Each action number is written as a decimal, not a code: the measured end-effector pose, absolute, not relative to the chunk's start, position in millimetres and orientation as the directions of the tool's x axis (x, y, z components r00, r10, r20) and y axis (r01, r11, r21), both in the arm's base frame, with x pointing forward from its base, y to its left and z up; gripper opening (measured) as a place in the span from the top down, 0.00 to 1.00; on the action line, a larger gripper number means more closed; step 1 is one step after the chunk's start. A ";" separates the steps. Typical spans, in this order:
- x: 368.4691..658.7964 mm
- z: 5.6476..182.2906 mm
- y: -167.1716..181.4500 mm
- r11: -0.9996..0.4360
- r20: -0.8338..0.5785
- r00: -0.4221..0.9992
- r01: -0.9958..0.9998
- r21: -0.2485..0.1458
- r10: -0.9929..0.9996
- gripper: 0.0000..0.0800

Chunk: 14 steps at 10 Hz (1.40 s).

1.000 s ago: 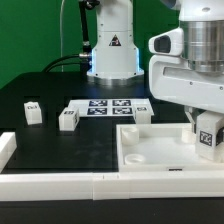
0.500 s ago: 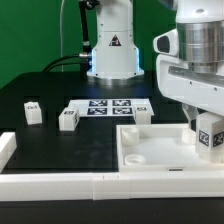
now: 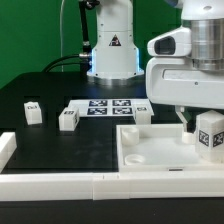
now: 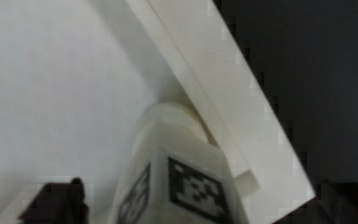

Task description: Assemble one leg

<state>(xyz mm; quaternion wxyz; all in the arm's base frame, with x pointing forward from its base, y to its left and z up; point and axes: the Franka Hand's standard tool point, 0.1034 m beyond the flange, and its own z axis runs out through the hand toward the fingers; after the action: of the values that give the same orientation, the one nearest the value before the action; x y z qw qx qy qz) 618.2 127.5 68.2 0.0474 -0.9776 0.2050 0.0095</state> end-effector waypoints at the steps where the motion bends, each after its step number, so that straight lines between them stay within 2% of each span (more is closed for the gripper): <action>1: 619.1 68.4 126.3 -0.961 -0.031 0.966 -0.260 -0.091 -0.258 0.19; 3: 622.5 66.1 124.4 -0.996 -0.001 0.999 0.037 -0.077 0.037 0.19; 6: 622.6 66.2 122.4 -0.930 0.015 0.931 0.366 -0.044 0.366 0.19; 7: 622.5 66.0 122.2 -0.927 0.015 0.928 0.372 -0.044 0.372 0.19; 9: 622.5 65.9 122.0 -0.928 0.015 0.929 0.371 -0.044 0.371 0.52; 10: 622.5 65.9 122.0 -0.930 0.015 0.931 0.366 -0.044 0.366 0.52; 11: 622.5 65.9 121.9 -0.942 0.014 0.943 0.333 -0.044 0.333 0.64; 12: 622.6 65.8 121.6 -0.942 0.014 0.944 0.331 -0.045 0.331 0.64; 14: 625.7 65.4 116.5 -0.996 0.023 0.997 0.071 -0.062 0.070 0.64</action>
Offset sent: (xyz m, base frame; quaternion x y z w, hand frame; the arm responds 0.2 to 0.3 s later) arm 0.0038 0.0028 0.0012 -0.0164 -0.0096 -0.2960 0.9550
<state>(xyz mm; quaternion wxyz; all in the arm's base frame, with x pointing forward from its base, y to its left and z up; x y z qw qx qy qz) 625.7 116.5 65.4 0.0312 -0.9988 -0.0352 -0.0102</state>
